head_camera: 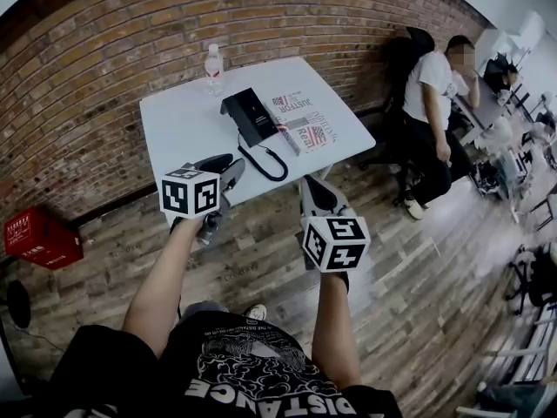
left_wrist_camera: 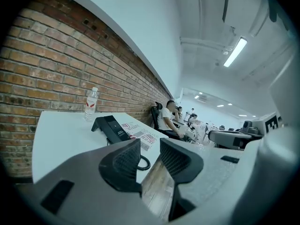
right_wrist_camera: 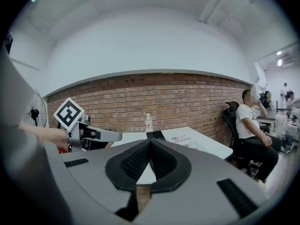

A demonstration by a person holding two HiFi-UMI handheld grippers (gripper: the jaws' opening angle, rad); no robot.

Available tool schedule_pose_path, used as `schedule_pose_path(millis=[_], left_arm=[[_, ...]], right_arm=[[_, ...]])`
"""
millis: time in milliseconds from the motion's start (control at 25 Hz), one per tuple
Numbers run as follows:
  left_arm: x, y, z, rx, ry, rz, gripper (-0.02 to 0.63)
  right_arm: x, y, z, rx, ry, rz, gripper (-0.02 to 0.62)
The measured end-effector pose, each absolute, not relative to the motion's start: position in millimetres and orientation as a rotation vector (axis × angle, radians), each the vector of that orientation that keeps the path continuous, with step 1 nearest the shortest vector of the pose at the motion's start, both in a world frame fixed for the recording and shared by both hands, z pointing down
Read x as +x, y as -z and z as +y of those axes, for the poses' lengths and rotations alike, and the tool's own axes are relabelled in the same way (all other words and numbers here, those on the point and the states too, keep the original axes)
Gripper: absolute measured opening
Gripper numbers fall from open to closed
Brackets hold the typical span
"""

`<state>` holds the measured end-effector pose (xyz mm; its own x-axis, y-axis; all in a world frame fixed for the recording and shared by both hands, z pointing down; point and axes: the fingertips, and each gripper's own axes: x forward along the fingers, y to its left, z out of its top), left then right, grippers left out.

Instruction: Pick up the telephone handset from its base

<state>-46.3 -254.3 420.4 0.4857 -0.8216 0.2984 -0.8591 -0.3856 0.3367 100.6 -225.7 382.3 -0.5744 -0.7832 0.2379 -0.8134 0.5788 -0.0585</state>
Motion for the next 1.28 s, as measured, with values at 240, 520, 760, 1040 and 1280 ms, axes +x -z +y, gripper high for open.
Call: schedule_pose_path(millis=[240, 520, 760, 1040, 1280], left_arm=[[-49, -422, -280, 2.249, -0.007, -1.381, 0.117], [-64, -436, -312, 2.172, 0.128, -1.328, 0.117], [-83, -455, -356, 2.129, 0.193, -1.271, 0.118], [-103, -491, -413, 2.052, 0.195, -1.216, 0.13], [-118, -528, -449, 1.963, 0.162, -1.187, 0.137]], right_arm=[[99, -383, -249, 1.28, -0.216, -2.653, -0.002], [78, -391, -280, 1.206, -0.209, -2.673, -0.002], [54, -398, -325, 1.165, -0.197, -2.668, -0.002], [26, -409, -384, 1.143, -0.219, -2.638, -0.002], [16, -423, -421, 1.159, -0.264, -2.591, -0.002]])
